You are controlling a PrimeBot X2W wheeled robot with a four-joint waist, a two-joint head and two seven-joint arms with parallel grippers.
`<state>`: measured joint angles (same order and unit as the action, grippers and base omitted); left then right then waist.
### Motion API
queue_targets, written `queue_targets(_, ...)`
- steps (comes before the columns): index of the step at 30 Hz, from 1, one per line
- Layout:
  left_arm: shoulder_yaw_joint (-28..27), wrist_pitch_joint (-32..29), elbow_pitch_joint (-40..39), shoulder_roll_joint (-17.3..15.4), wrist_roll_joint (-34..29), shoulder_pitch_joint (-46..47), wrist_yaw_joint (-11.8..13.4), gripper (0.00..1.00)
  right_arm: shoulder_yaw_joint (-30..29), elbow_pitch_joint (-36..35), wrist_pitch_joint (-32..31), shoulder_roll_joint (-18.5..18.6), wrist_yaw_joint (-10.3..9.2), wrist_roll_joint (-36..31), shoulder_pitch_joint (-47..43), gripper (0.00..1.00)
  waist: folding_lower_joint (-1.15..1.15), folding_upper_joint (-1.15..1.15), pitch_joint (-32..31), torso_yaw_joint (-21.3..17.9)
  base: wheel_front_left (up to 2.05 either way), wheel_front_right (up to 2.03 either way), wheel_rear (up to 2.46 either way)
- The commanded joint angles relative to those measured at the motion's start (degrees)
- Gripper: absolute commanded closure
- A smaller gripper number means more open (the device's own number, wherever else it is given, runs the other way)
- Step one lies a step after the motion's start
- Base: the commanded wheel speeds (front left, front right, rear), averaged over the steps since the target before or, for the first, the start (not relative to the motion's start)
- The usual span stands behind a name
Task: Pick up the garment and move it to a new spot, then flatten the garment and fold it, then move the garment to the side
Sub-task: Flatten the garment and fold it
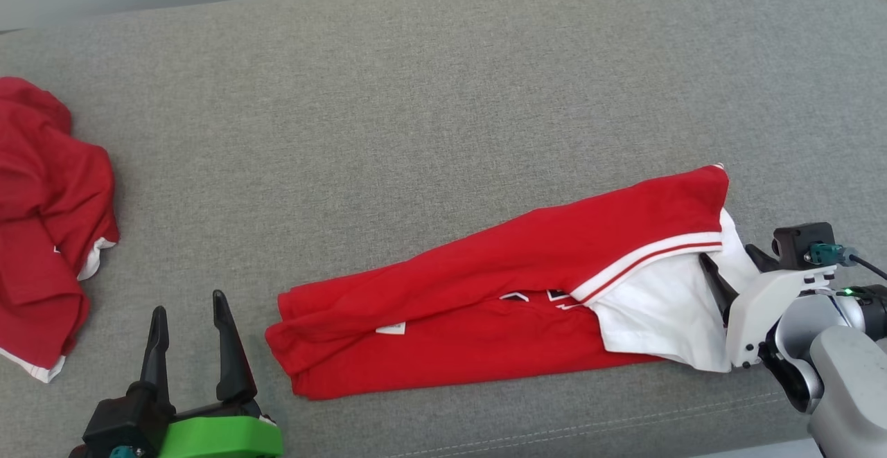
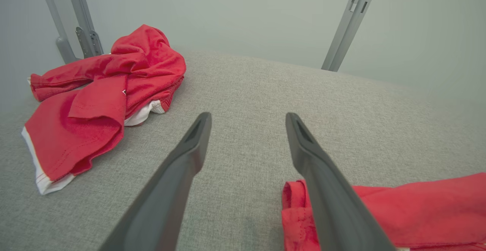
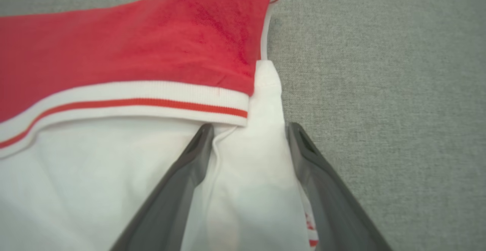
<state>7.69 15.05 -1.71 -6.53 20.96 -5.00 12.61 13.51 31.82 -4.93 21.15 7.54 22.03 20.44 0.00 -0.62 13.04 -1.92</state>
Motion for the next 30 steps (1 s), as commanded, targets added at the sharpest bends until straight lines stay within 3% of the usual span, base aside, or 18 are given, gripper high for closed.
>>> queue_targets(1,-0.78,0.14,0.37,0.58,-0.89,-0.75,-1.12,0.0,-0.23,1.73,0.47,0.16,-0.1,0.25,0.7,0.0,0.0,0.62,-0.34,0.67,0.0,0.0,0.0)
queue_targets(10,-3.56,0.14,1.28,2.58,-2.74,-1.5,-4.94,0.0,1.41,8.14,0.46,-0.52,-0.1,3.22,1.92,0.0,0.0,0.62,-0.95,1.63,0.0,0.0,0.0)
queue_targets(12,-4.25,0.14,1.75,2.96,-3.46,-1.49,-6.57,0.0,3.41,9.44,-0.9,-1.4,-0.03,6.58,2.56,0.0,0.0,0.62,-1.03,1.73,0.0,0.0,0.0)
queue_targets(13,-4.52,0.14,2.07,3.02,-3.4,-1.53,-7.15,0.0,4.32,9.48,-1.23,-1.53,-0.02,7.92,2.7,0.61,0.0,0.62,-1.03,1.77,0.0,0.0,0.0)
queue_targets(14,-4.71,0.14,2.35,3.08,-3.61,-1.57,-7.68,0.0,4.79,9.52,-1.62,-1.98,0.0,9.97,2.83,1.0,0.0,0.62,-1.06,1.83,0.0,0.0,0.0)
queue_targets(20,-5.78,0.15,3.56,3.44,-4.99,-1.81,-10.55,0.0,4.34,8.89,-2.64,-0.35,-0.01,22.04,3.06,1.0,0.0,0.62,-2.08,2.25,0.0,0.0,0.0)
queue_targets(30,-6.86,0.15,6.13,3.59,-6.5,-3.62,-14.67,0.0,-3.59,16.11,-0.58,10.53,-0.11,29.69,1.75,1.0,0.0,0.62,-6.48,3.03,0.0,0.0,0.0)
